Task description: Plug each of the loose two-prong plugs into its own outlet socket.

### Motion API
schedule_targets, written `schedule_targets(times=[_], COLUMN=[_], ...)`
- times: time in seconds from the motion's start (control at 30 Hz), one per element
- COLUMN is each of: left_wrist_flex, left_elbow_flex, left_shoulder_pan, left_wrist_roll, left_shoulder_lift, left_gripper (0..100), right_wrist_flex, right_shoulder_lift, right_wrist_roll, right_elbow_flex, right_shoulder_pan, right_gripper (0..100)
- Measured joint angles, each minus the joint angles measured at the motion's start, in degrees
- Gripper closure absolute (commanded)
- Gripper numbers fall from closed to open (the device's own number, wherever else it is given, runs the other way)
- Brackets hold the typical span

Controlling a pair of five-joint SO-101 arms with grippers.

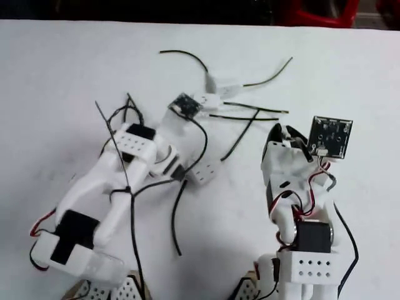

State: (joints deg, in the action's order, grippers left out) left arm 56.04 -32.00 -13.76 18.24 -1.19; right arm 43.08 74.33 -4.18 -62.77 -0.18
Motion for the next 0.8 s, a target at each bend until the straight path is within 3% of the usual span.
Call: schedule_targets(times=[0.3,0.8], left_wrist_flex=[0.0,0.0], left_elbow_flex=[0.2,1.3], left_shoulder_pan=[0.2,-4.6], left_wrist_roll=[2.5,-6.7], left_shoulder_lift=[-0.7,-3.2], left_gripper=[73,76], right_wrist_flex=[0.0,0.0], right_shoulder_lift=[0.0,0.0], right_wrist_roll=[0.0,0.0], right_elbow_flex=[0.0,0.0], right_shoulder_pan=[-0.1,0.0], right_gripper=[98.1,98.1])
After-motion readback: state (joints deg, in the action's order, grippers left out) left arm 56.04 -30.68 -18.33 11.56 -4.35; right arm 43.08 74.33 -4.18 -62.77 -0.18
